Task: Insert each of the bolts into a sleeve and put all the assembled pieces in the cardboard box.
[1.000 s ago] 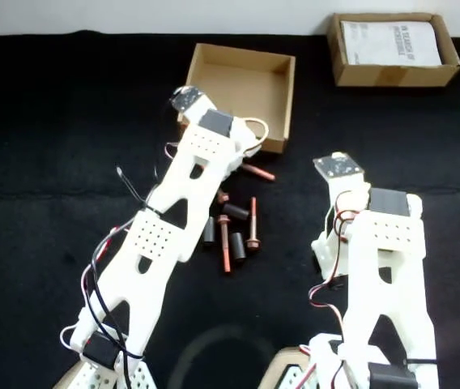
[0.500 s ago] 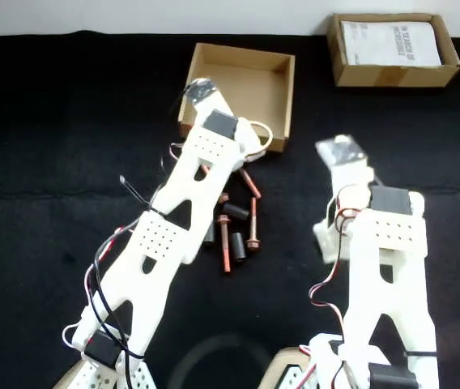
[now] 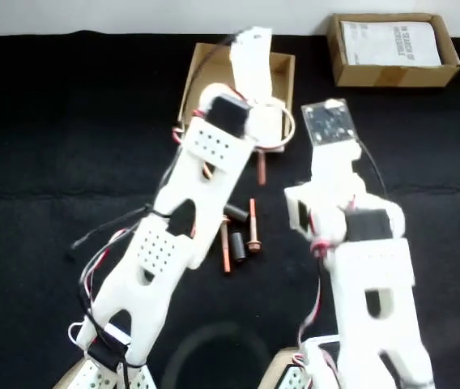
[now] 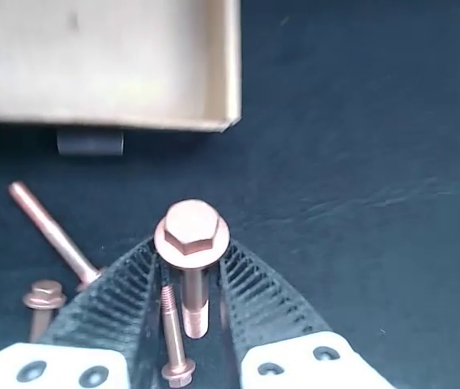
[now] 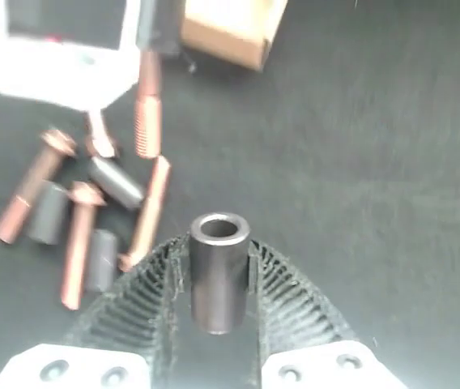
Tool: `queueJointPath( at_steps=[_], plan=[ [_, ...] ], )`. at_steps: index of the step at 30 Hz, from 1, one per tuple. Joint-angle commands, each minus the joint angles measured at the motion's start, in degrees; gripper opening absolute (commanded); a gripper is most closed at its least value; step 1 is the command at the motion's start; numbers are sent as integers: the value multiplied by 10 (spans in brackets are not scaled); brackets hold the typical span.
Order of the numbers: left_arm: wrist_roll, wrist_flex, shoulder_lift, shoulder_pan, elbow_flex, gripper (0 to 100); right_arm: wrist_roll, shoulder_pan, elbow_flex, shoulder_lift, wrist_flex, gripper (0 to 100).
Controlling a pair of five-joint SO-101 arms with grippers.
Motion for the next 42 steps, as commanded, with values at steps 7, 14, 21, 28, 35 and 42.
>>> queueJointPath(
  at_steps=[7, 14, 21, 28, 35, 42],
  plan=[
    [-65, 4, -174, 2, -22, 8, -32, -21, 146, -213, -15, 8],
    [-123, 7, -271, 4, -21, 8, -32, -35, 218, -303, -15, 8],
    [-148, 6, -444, 4, 175, 8, -32, -86, 247, -323, -22, 8],
    [-146, -4, -636, 7, 462, 8, -32, -126, 284, -326, -118, 8],
    [-105, -119, -702, 2, 654, 8, -43, -183, 285, -326, -159, 8],
    [-72, -304, -748, 8, 874, 8, -98, -189, 286, -324, -188, 8]
  ],
)
